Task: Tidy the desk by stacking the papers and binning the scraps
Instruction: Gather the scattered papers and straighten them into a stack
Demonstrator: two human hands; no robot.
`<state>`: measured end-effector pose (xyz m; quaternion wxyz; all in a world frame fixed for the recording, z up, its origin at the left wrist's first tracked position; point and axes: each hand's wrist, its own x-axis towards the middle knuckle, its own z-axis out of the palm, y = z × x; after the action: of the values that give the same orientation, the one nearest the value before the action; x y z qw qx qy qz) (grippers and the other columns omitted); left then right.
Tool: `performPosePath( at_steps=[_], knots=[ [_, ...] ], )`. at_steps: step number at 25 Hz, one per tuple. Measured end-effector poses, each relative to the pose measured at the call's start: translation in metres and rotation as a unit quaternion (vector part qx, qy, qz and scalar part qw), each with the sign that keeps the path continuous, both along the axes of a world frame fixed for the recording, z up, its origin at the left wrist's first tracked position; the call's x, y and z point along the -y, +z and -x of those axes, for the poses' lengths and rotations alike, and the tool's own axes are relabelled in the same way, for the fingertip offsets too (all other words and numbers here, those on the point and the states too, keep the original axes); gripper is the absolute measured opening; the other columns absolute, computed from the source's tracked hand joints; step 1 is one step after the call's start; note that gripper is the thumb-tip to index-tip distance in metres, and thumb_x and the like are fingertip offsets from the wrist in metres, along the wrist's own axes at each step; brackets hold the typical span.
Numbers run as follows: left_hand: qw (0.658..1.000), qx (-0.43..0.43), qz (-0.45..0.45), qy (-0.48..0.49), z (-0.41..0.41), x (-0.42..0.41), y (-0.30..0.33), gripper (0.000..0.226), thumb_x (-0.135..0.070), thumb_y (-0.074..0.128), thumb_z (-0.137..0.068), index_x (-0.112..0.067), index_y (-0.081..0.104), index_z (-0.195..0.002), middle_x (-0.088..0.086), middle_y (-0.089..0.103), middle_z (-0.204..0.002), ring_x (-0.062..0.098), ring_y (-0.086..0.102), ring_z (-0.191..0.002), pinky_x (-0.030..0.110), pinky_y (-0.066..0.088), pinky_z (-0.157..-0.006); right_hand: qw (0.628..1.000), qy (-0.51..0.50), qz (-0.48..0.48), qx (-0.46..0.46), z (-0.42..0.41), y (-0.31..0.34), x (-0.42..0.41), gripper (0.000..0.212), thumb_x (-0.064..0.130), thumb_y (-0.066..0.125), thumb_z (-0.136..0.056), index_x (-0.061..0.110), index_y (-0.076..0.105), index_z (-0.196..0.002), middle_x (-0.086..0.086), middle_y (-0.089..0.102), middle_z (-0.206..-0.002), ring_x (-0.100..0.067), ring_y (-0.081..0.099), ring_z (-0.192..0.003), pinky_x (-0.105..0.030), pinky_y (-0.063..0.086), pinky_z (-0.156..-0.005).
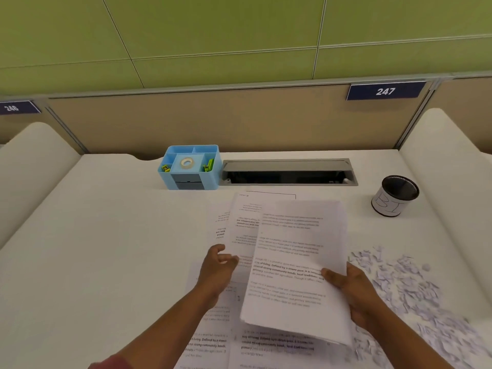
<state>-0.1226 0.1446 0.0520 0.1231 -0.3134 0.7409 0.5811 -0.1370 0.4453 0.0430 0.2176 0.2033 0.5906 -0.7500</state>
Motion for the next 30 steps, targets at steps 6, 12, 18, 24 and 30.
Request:
performPosePath(
  at_steps=[6,12,18,24,30],
  knots=[
    [0.985,0.039,0.166,-0.025,0.039,0.017,-0.029,0.070,-0.039,0.072,-0.091,-0.017,0.040,-0.149,0.007,0.045,-0.149,0.029,0.047,-0.134,0.044,0.045,-0.107,1.000,-0.019,0.010,0.017,0.034,-0.022,0.013,0.029,-0.002,0.064,-0.092,0.006,0.063,-0.120,-0.018,0.076,-0.106,-0.041,0.074,-0.093,-0.049,0.062,-0.074],
    [0.983,0.034,0.181,-0.013,0.079,0.016,-0.035,0.102,-0.046,0.095,-0.061,-0.013,0.044,-0.143,0.007,0.052,-0.135,0.026,0.056,-0.121,0.037,0.052,-0.092,0.999,-0.018,0.003,0.034,0.068,-0.034,0.033,0.026,-0.001,0.064,-0.092,0.008,0.065,-0.116,-0.017,0.076,-0.105,-0.042,0.073,-0.096,-0.060,0.057,-0.088],
    [0.978,0.049,0.199,-0.032,0.090,0.016,-0.041,0.061,-0.027,0.093,-0.067,-0.019,0.051,-0.109,-0.008,0.059,-0.100,0.015,0.062,-0.089,0.027,0.045,-0.062,0.999,-0.011,0.007,0.052,0.083,-0.048,0.039,0.025,-0.001,0.065,-0.092,0.009,0.067,-0.115,-0.016,0.077,-0.105,-0.041,0.073,-0.096,-0.060,0.056,-0.089],
    [0.991,0.007,0.135,0.013,0.089,0.025,-0.039,0.005,-0.016,0.062,-0.098,-0.016,0.064,-0.094,0.000,0.070,-0.098,0.016,0.064,-0.082,0.025,0.045,-0.063,0.998,-0.011,0.039,0.055,0.082,-0.053,0.033,0.033,0.002,0.066,-0.092,0.008,0.063,-0.124,-0.018,0.074,-0.114,-0.042,0.071,-0.103,-0.063,0.053,-0.094],
    [0.980,-0.055,0.178,0.075,0.072,0.058,-0.004,0.018,-0.013,0.051,-0.103,-0.013,0.067,-0.113,-0.002,0.067,-0.105,0.021,0.064,-0.097,0.029,0.049,-0.084,0.997,-0.031,0.049,0.050,0.078,-0.051,0.029,0.035,0.001,0.066,-0.090,0.008,0.063,-0.124,-0.018,0.074,-0.113,-0.043,0.071,-0.102,-0.064,0.054,-0.093]
  ],
)
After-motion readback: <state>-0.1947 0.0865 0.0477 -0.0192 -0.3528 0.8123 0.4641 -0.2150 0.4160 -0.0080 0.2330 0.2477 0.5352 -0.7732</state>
